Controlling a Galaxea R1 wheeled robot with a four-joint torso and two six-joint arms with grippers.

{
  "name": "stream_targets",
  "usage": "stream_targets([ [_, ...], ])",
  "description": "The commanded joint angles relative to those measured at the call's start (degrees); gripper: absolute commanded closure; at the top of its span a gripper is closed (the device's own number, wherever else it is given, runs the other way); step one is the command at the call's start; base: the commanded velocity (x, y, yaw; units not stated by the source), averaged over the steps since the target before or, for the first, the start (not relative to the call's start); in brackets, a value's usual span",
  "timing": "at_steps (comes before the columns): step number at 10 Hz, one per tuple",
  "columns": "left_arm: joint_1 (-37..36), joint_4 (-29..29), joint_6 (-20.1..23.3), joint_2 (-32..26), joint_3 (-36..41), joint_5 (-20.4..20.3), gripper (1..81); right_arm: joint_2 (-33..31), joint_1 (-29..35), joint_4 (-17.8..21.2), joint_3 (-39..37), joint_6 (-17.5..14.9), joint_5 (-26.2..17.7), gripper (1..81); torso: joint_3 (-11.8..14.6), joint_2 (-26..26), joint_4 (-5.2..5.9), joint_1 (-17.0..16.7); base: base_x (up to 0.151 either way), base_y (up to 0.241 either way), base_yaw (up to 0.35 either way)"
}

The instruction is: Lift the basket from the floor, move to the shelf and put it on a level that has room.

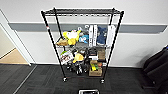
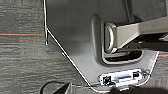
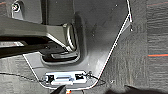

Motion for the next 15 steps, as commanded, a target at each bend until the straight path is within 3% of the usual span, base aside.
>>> stream_targets([
  [1,-2.26,-0.70,-0.59,-7.68,10.91,3.63,1.0,-3.24,1.84,0.33,4.33,0.15,-3.83,1.0,-5.17,-5.49,0.00,3.54,0.000,0.000,0.000],
  [4,-5.42,-5.88,-0.77,-12.25,15.75,4.16,1.0,-7.46,4.04,0.50,8.55,0.24,-3.83,1.0,-10.02,-10.80,0.00,6.91,0.000,0.000,0.000],
  [5,-6.82,-8.15,-0.77,-13.64,18.01,4.25,1.0,-8.85,5.00,0.50,10.81,0.24,-3.83,1.0,-6.55,-12.79,0.00,8.17,0.000,0.000,0.000],
  [8,-12.45,-11.94,-0.77,-14.45,19.27,10.39,1.0,-9.83,8.43,1.56,12.33,0.24,-4.62,1.0,-9.07,-17.18,0.00,11.08,0.000,0.000,0.000],
  [13,-19.57,-12.74,-0.77,-14.19,19.26,12.86,1.0,-10.44,14.14,2.78,12.06,0.15,-5.05,1.0,-9.26,-26.95,0.00,17.29,0.000,0.000,0.000],
  [15,-21.41,-12.83,-0.77,-14.27,19.26,13.47,1.0,-10.71,16.52,4.02,11.89,0.15,-7.35,1.0,-9.26,-30.97,0.00,19.82,0.000,0.000,0.000],
])
